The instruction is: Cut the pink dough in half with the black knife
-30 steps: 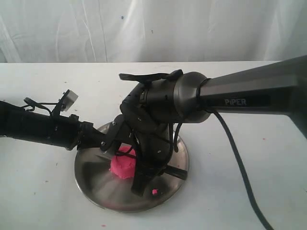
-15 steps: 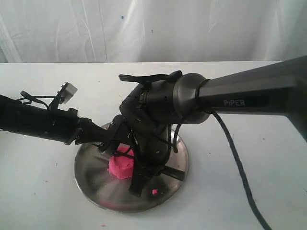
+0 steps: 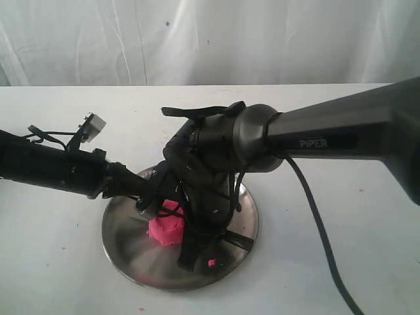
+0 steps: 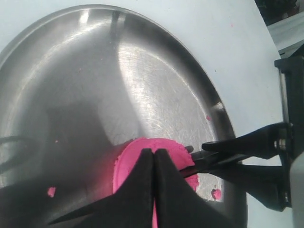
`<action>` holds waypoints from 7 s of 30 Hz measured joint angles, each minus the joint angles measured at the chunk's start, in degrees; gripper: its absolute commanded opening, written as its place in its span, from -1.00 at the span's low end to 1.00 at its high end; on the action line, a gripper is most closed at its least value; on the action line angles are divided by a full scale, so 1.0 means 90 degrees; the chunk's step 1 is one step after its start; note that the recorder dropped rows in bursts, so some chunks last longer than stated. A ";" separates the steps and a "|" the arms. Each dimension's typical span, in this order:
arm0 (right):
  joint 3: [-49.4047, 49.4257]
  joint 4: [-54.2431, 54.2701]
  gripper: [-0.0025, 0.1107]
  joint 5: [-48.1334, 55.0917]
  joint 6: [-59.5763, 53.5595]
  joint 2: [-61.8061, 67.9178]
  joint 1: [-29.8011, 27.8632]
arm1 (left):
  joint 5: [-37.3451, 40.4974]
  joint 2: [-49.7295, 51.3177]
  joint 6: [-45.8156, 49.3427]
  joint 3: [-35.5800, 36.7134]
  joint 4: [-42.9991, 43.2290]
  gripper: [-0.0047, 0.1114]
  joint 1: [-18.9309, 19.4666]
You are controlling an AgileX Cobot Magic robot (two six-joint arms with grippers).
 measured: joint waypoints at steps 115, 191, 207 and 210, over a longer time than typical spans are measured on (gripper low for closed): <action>-0.0010 0.0002 -0.96 0.0120 0.0047 0.0121 0.0036 | 0.0218 0.0273 -0.0048 -0.0248 0.0386 -0.92 0.0061; 0.0052 0.0388 -0.96 0.0420 -0.0012 0.0051 0.0036 | -0.0457 -0.1630 -0.1023 -0.0161 0.1253 -0.92 0.0061; 0.0052 -0.0201 -0.96 0.0577 0.0414 0.0076 0.0049 | -0.0457 -0.1630 -0.1023 -0.0161 0.1253 -0.92 0.0061; 0.0052 -0.0337 -0.96 0.0728 0.0503 0.0079 0.0049 | -0.0457 -0.1630 -0.1023 -0.0161 0.1253 -0.92 0.0061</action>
